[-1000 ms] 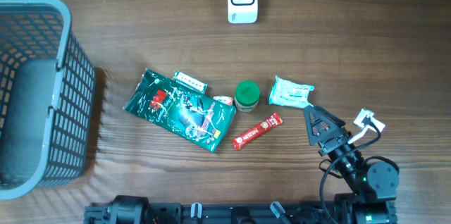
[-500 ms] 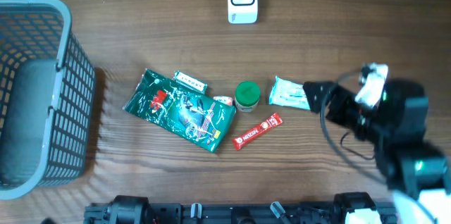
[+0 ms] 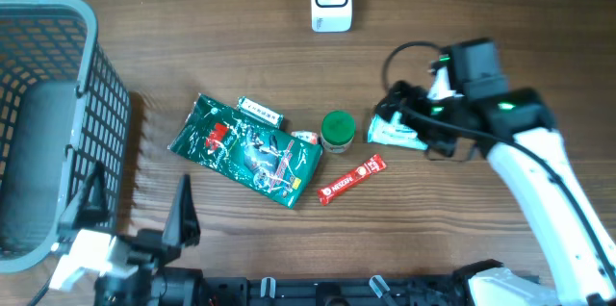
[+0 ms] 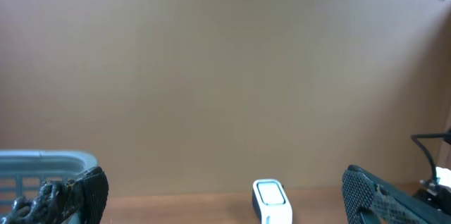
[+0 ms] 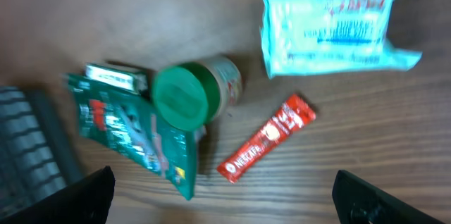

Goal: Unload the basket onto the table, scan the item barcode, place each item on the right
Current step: 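Reach the right gripper to the green-lidded jar and grasp it, then lift the jar and hold it under the scanner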

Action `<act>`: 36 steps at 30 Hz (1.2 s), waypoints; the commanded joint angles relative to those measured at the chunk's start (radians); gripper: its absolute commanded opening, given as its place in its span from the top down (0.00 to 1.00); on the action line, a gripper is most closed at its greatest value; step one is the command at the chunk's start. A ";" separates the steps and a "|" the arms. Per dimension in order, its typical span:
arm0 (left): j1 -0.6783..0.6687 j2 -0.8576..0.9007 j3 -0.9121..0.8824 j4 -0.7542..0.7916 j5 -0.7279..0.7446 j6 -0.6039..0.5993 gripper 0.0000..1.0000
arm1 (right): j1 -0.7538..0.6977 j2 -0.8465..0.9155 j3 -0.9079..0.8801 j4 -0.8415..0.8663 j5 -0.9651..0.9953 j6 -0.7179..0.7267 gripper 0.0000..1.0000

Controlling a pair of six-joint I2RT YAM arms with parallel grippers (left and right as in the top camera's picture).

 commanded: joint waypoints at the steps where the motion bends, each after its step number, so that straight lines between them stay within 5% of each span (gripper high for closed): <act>1: -0.005 -0.002 -0.098 0.015 0.019 -0.010 0.00 | 0.114 0.088 0.092 -0.019 0.152 0.187 0.01; 15: -0.005 -0.002 -0.463 0.134 0.045 -0.070 0.00 | 0.175 0.419 0.298 -0.065 0.079 0.358 0.01; 22: -0.005 -0.002 -0.514 0.133 0.044 -0.070 0.00 | 0.187 0.447 0.298 -0.042 0.031 0.501 0.01; 36: -0.005 -0.002 -0.515 0.077 -0.043 -0.069 0.00 | 0.214 0.697 0.297 0.014 -0.032 0.533 0.01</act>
